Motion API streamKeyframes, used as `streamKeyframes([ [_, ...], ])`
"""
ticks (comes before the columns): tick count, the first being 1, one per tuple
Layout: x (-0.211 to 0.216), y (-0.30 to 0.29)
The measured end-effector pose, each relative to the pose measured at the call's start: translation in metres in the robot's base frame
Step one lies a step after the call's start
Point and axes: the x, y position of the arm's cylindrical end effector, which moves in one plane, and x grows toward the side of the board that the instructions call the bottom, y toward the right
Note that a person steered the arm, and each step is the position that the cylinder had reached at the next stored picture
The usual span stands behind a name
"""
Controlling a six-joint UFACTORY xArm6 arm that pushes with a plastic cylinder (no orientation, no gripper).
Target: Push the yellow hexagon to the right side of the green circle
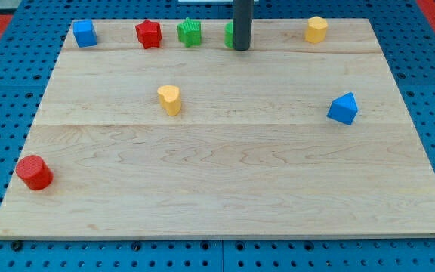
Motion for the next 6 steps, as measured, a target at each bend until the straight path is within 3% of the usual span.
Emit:
streamKeyframes([
  [1, -0.011, 0.015],
  [2, -0.065, 0.114],
  [3, -0.066, 0.159],
  [4, -0.024, 0.209],
  [5, -0.06, 0.156],
  [6, -0.059, 0.154],
])
